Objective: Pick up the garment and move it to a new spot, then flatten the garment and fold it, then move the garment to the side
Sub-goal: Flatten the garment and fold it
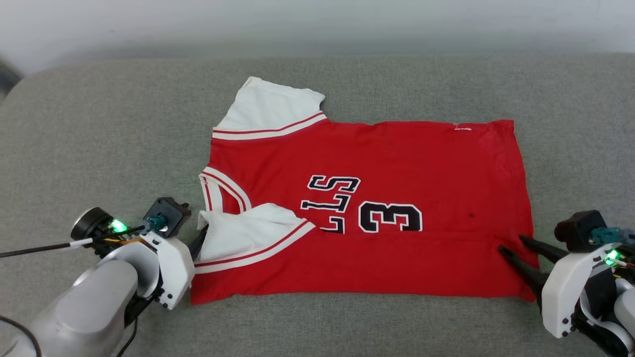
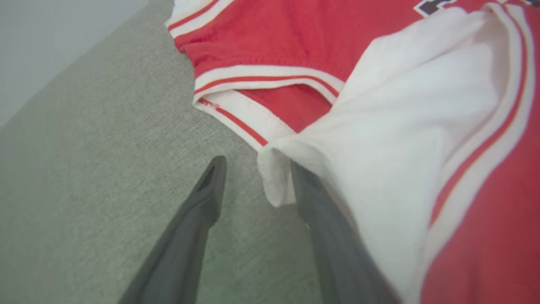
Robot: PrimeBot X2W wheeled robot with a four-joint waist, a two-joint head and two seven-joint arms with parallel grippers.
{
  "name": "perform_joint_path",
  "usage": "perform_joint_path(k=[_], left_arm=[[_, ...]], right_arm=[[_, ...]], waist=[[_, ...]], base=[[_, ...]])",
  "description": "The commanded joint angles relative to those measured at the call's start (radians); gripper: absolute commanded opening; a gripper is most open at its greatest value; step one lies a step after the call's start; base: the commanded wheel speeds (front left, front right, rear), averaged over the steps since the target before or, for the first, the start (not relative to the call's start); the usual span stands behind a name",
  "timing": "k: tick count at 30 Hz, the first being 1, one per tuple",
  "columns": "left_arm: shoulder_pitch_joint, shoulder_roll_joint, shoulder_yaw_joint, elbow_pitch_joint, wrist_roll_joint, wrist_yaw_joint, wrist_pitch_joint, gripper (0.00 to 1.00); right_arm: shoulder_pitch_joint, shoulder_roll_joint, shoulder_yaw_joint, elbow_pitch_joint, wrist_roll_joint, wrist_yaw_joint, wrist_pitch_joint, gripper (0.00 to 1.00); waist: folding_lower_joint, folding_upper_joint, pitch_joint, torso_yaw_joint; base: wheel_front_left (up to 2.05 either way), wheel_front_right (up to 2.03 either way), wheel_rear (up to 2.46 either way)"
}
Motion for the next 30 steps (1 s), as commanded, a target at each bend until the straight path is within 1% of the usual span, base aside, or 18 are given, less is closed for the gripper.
perform_joint_path(k=[1, 4, 8, 11, 17, 20, 24, 27, 30], left_arm=[[-0.003, 0.013, -0.003, 0.003, -0.003, 0.000, -0.008, 1.00], [-0.033, 0.031, -0.011, -0.022, -0.009, -0.001, 0.016, 1.00], [-0.059, 0.073, -0.032, -0.103, -0.056, 0.000, 0.110, 1.00], [-0.078, 0.103, -0.056, -0.181, -0.135, 0.000, 0.250, 1.00], [-0.129, 0.169, -0.101, -0.328, -0.309, 0.000, 0.579, 1.00], [-0.148, 0.178, -0.106, -0.368, -0.381, 0.002, 0.727, 1.00], [-0.158, 0.186, -0.123, -0.396, -0.435, 0.020, 0.868, 1.00], [-0.154, 0.185, -0.137, -0.407, -0.460, 0.026, 0.934, 1.00], [-0.146, 0.180, -0.147, -0.404, -0.462, 0.031, 0.956, 1.00]], right_arm=[[0.015, 0.005, 0.000, -0.001, -0.005, -0.001, -0.007, 1.00], [0.040, 0.005, -0.006, -0.005, -0.012, -0.001, -0.022, 1.00], [0.070, 0.012, -0.020, -0.012, -0.018, -0.001, -0.031, 1.00], [0.088, 0.020, -0.033, -0.012, -0.020, -0.001, -0.027, 1.00], [0.094, 0.039, -0.047, -0.019, -0.041, -0.001, -0.019, 1.00], [0.090, 0.048, -0.049, -0.024, -0.049, -0.001, -0.018, 1.00], [0.080, 0.059, -0.043, -0.025, -0.056, -0.001, -0.014, 1.00], [0.064, 0.064, -0.040, -0.023, -0.059, -0.001, -0.011, 1.00], [0.053, 0.072, -0.032, -0.019, -0.061, -0.001, -0.011, 1.00]], waist=[[-0.0001, -0.0001, -0.029, 0.009], [-0.0001, -0.0001, -0.068, 0.024], [-0.0001, -0.0001, -0.105, 0.040], [-0.0001, -0.0001, -0.123, 0.048], [-0.0001, -0.0001, -0.128, 0.047], [-0.0001, -0.0001, -0.124, 0.040], [-0.0001, -0.0001, -0.113, 0.026], [-0.0001, -0.0001, -0.102, 0.011], [-0.0001, -0.0001, -0.090, -0.005]], base=[[0.00, 0.00, 0.00], [0.00, 0.00, 0.00], [0.00, 0.00, 0.00], [0.00, 0.00, 0.00], [0.00, 0.00, 0.00], [0.00, 0.00, 0.00], [0.00, 0.00, 0.00], [0.00, 0.00, 0.00], [0.00, 0.00, 0.00]])
